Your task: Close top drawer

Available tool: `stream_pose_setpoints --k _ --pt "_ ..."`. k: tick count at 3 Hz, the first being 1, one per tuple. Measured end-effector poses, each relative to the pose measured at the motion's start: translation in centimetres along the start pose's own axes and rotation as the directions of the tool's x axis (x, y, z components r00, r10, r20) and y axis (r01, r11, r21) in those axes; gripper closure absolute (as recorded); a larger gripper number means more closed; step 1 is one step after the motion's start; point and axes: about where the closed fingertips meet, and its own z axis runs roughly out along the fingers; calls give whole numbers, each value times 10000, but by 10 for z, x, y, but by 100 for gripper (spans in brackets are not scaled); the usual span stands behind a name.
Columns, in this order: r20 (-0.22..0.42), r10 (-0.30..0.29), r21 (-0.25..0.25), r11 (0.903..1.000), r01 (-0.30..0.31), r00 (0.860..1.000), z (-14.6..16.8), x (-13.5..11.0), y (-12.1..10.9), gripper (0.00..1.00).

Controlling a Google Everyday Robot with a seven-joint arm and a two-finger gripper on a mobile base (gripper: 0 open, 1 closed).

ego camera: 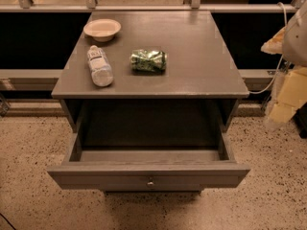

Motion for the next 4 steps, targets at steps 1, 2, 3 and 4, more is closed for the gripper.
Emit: stream_pose_setpoints --k 1,2,3,4 --pt "-89 120 -24 9999 -120 9999 3 4 0 0" --pt "-361 485 -92 9988 -489 9982 11 15 0 0" --pt "-118 914 -9 9958 -914 9957 31 24 23 0" --pt "686 1123 -228 9936 -1110 9913 79 43 61 0"
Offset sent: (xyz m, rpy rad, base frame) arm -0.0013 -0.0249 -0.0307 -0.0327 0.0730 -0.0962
